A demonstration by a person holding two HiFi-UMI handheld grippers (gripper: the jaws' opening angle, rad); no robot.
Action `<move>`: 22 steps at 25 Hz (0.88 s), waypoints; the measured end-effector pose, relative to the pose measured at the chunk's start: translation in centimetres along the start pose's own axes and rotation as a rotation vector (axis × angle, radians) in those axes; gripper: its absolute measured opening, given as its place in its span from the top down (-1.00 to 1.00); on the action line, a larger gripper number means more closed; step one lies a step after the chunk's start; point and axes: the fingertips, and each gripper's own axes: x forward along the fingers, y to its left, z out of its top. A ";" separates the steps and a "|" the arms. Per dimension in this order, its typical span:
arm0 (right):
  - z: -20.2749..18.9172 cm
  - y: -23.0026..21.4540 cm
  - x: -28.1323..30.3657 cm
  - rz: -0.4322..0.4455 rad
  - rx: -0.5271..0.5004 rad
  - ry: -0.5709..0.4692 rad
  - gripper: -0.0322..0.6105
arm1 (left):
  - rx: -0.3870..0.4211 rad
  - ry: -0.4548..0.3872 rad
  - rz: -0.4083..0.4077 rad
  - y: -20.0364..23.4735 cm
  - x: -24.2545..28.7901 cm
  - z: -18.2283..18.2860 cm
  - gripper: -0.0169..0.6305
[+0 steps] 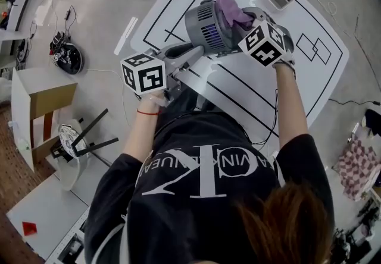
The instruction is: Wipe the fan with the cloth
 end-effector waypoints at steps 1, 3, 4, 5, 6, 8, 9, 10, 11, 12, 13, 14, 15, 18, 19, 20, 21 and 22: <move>-0.4 0.3 0.1 0.006 0.010 0.007 0.60 | -0.001 0.001 -0.001 0.0 0.0 0.0 0.67; -1.1 1.0 0.0 0.013 0.022 0.016 0.60 | -0.002 0.003 -0.001 0.0 0.0 -0.1 0.67; -1.4 1.3 -0.1 0.013 0.026 0.017 0.60 | -0.002 0.003 0.001 -0.1 0.0 -0.1 0.67; -1.5 1.6 -0.3 0.011 0.029 0.017 0.60 | -0.001 0.003 0.001 -0.1 0.1 -0.1 0.67; -1.7 1.8 -0.5 0.009 0.029 0.019 0.60 | -0.001 0.002 0.002 0.0 0.1 -0.1 0.67; -1.7 2.3 -0.9 0.003 0.014 0.023 0.60 | -0.003 0.001 0.002 0.1 0.1 -0.1 0.67; -1.7 2.6 -1.2 0.000 0.000 0.024 0.60 | -0.004 0.001 0.001 0.1 0.0 -0.1 0.67; -1.6 2.8 -1.5 -0.005 -0.016 0.025 0.60 | -0.005 0.001 0.001 0.2 0.0 0.0 0.67; -1.6 3.0 -1.8 -0.009 -0.033 0.025 0.60 | -0.006 0.001 0.002 0.2 0.0 0.0 0.67; -1.5 3.2 -2.2 -0.013 -0.049 0.025 0.60 | -0.006 0.001 0.002 0.1 0.0 0.0 0.67; -1.5 3.5 -2.5 -0.016 -0.064 0.024 0.60 | -0.007 0.001 0.003 0.2 0.0 0.0 0.67; -1.4 3.7 -2.8 -0.020 -0.077 0.022 0.60 | -0.007 0.000 0.003 0.2 0.0 0.0 0.66; -1.3 4.0 -3.2 -0.025 -0.088 0.018 0.60 | -0.009 -0.001 0.004 0.2 0.0 -0.1 0.66; -0.7 4.7 -4.2 -0.035 -0.117 0.005 0.60 | -0.010 -0.003 0.006 0.2 -0.1 -0.1 0.66; -0.5 4.9 -4.5 -0.038 -0.128 0.002 0.60 | -0.009 -0.002 0.007 0.1 -0.1 0.0 0.66; -0.3 5.0 -4.8 -0.042 -0.142 0.002 0.60 | -0.008 0.000 0.008 0.1 0.0 0.0 0.66; -0.2 5.2 -5.1 -0.045 -0.155 0.001 0.60 | -0.007 0.001 0.009 0.1 0.0 0.0 0.66; 0.0 5.3 -5.3 -0.049 -0.168 0.000 0.60 | -0.007 0.003 0.010 0.1 0.1 0.0 0.66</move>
